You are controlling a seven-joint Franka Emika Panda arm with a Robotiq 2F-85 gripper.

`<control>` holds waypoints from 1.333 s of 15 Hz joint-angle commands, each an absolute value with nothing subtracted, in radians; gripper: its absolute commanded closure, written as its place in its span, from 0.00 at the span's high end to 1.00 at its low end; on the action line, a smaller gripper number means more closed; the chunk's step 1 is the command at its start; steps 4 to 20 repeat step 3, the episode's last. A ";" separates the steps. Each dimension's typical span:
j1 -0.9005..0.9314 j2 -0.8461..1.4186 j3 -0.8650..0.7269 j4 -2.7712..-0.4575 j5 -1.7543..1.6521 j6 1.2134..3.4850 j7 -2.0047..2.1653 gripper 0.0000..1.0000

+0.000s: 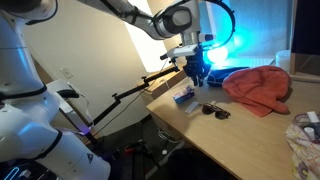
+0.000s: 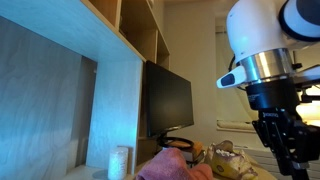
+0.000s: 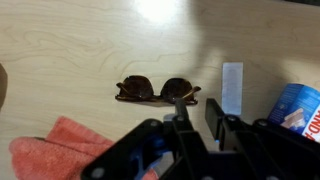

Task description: Fold the sunglasses.

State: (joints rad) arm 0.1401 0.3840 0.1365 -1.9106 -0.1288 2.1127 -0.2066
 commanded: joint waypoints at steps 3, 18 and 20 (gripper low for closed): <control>0.140 0.385 0.138 -1.909 -0.129 2.111 -0.206 0.28; 0.140 0.385 0.138 -1.909 -0.129 2.111 -0.206 0.28; 0.140 0.385 0.138 -1.909 -0.129 2.111 -0.206 0.28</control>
